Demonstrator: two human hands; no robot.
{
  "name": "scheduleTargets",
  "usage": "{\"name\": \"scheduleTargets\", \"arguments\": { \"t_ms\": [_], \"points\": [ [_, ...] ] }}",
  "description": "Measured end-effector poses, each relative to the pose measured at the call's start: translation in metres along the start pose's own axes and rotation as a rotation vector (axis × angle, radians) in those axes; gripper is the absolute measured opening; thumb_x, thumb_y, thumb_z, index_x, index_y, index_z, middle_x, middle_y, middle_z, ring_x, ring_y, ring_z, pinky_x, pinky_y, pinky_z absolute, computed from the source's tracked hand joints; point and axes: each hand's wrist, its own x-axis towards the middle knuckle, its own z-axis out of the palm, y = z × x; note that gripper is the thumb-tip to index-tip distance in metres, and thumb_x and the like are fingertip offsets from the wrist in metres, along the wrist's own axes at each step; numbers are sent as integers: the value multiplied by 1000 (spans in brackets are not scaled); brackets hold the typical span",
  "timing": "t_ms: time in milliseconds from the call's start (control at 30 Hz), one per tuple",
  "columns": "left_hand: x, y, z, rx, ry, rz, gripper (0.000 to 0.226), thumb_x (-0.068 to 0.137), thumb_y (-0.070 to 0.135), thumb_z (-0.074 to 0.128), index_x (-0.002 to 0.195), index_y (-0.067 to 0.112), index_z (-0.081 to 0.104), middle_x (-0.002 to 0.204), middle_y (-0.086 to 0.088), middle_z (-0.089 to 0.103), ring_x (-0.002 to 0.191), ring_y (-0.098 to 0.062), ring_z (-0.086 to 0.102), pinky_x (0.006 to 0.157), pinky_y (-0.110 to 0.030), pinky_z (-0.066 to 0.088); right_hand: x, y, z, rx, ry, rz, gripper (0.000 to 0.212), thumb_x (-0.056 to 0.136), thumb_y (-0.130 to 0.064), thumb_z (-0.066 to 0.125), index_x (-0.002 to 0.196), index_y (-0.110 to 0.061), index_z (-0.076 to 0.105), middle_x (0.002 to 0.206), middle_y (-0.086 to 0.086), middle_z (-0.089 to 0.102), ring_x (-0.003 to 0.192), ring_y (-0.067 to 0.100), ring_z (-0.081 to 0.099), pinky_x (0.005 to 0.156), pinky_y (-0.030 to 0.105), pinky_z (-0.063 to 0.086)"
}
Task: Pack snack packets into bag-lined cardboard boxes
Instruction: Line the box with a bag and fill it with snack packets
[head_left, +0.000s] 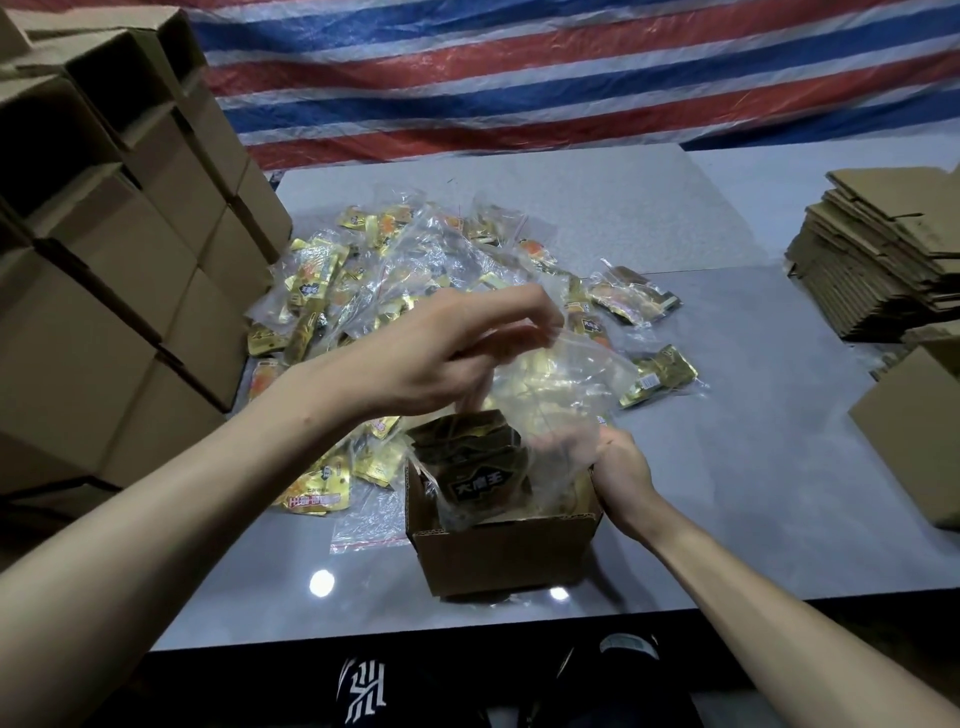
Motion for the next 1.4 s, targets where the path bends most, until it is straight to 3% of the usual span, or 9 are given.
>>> {"name": "scheduleTargets", "arguments": {
  "t_ms": [200,300,400,500,667,767,1133,1233,1400],
  "points": [
    [0,1,-2,77,9,54,18,97,-16,49,106,-3,57,90,18,56,78,12,64,73,1,41,2,2,-2,32,-33,-14,58,74,16,42,68,-25,82,77,-1,78,77,9,74,69,19,55],
    [0,-3,5,91,-47,43,15,100,-7,50,106,5,57,81,16,60,58,-5,66,69,0,41,3,1,-2,25,-30,-6,53,76,22,41,78,-12,81,86,5,79,91,20,74,79,24,57],
    [-2,-10,14,54,-105,1,17,99,-11,48,110,-1,56,87,5,67,65,-23,71,78,-5,46,-1,-3,0,1,39,-41,62,79,22,43,67,-27,79,75,-13,76,81,1,72,68,10,52],
    [-3,-15,23,-32,-119,-20,19,99,-7,48,111,3,58,104,3,65,99,1,66,90,-22,52,-7,-9,2,31,40,-53,63,78,7,51,58,-47,75,66,-24,71,68,-12,66,58,5,48],
    [0,-44,37,-65,-181,-107,12,104,14,51,106,5,59,91,3,59,81,-5,56,75,-18,43,1,-2,0,-7,42,21,47,74,16,50,67,-19,81,77,0,77,81,16,72,72,27,57],
    [-8,-67,53,7,-296,-186,8,104,12,50,104,7,57,87,7,54,77,1,49,70,-17,38,6,1,1,30,61,41,60,74,26,46,61,-23,78,67,-7,74,67,5,68,63,14,51],
    [-16,-78,75,166,-566,-500,20,93,50,64,96,31,57,79,8,57,69,-8,52,60,-23,38,5,3,2,6,2,4,49,76,23,40,69,-9,76,73,1,76,74,9,71,69,17,53],
    [-19,-78,81,180,-584,-473,23,94,44,65,93,22,61,72,6,56,63,-8,49,59,-26,39,6,5,2,37,6,7,54,76,21,37,67,-12,78,83,10,77,89,22,72,82,28,57],
    [-16,-75,75,74,-484,-482,20,100,29,60,94,13,71,75,-5,61,63,-15,50,59,-27,37,7,6,3,40,15,-1,56,73,25,37,63,-12,77,71,9,73,76,21,68,72,27,55]
  ]
}}
